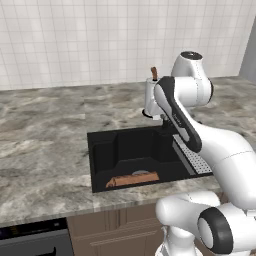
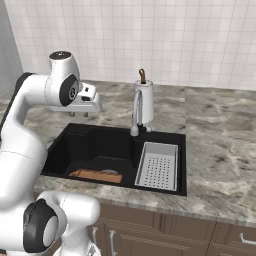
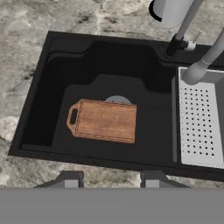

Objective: Turn on the sink faucet with hot water and rinse the cutting board for ten seconds, then turn off the faucet. Push the cutting board to reach the water if necessary.

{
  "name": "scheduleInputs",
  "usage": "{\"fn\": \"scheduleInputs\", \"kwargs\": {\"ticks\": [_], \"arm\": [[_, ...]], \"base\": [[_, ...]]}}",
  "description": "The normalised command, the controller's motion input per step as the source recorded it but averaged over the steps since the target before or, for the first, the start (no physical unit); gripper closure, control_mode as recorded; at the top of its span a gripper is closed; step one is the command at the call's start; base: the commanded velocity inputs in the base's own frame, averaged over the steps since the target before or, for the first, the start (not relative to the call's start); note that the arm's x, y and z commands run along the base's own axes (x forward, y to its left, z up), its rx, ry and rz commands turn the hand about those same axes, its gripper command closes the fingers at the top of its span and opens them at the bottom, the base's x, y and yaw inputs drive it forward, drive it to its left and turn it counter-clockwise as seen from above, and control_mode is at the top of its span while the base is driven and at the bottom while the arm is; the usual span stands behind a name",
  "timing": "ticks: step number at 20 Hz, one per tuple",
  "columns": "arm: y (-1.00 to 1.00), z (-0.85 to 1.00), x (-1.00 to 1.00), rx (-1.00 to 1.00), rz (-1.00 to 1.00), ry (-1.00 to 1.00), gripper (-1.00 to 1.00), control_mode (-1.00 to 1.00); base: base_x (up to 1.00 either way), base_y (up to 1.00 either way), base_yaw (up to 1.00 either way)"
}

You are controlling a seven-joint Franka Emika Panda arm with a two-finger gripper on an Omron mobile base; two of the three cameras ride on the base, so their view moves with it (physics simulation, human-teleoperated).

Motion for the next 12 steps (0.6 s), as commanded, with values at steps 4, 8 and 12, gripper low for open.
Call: {"fn": "scheduleInputs", "kwargs": {"ticks": [4, 8, 12], "arm": [[0.0, 0.0, -0.04, 0.0, 0.0, 0.0, -1.0, -1.0], [-0.02, 0.06, 0.01, 0.0, 0.0, 0.0, -1.0, -1.0], [-0.19, 0.25, 0.0, 0.0, 0.0, 0.01, -1.0, -1.0]], "base": [[0.0, 0.0, 0.0], [0.0, 0.0, 0.0], [0.0, 0.0, 0.0]]}}
